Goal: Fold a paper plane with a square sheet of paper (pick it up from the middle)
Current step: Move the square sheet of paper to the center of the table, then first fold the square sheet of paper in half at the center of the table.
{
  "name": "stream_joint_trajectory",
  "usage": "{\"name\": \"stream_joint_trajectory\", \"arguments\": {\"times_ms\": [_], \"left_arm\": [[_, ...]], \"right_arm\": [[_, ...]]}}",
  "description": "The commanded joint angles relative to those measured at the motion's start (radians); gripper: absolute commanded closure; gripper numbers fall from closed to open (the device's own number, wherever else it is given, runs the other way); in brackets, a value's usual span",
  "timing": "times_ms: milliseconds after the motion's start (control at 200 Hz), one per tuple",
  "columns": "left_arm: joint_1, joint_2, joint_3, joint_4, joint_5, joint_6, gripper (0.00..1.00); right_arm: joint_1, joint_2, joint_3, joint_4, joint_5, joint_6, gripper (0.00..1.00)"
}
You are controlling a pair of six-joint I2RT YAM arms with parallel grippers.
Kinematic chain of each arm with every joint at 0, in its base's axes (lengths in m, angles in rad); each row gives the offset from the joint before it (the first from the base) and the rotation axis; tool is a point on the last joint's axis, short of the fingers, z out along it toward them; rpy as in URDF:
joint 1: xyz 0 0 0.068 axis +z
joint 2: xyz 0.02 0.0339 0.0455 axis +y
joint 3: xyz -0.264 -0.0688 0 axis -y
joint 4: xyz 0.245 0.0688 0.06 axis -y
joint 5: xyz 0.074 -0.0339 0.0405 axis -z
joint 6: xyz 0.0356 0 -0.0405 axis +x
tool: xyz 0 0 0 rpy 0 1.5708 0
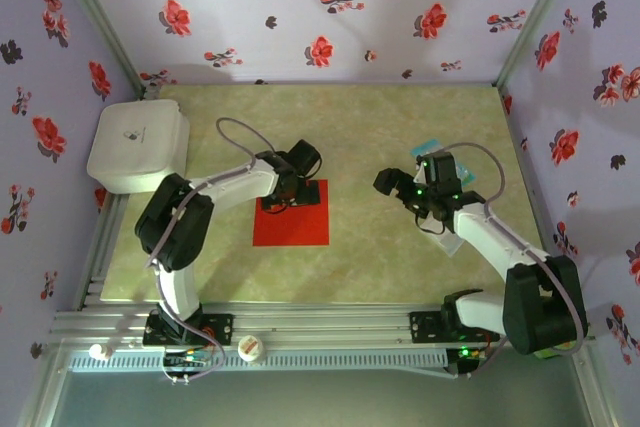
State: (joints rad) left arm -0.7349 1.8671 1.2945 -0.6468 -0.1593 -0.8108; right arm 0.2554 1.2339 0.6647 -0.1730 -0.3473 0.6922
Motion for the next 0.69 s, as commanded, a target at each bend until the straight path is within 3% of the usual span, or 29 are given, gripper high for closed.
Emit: {"name": "stream_joint_trajectory", "arguments": {"times_ms": [0,690], "left_arm": [[-0.002,0.042,0.062,-0.072,0.029,-0.019,0.03],[-0.001,0.137,0.161,-0.200,0.044,0.010,0.03]], "right_arm": [[0.009,0.006,0.032,-0.024,0.008,0.009,0.01],[0.010,0.021,0.040,-0.046,0.006,0.005,0.01]]}}
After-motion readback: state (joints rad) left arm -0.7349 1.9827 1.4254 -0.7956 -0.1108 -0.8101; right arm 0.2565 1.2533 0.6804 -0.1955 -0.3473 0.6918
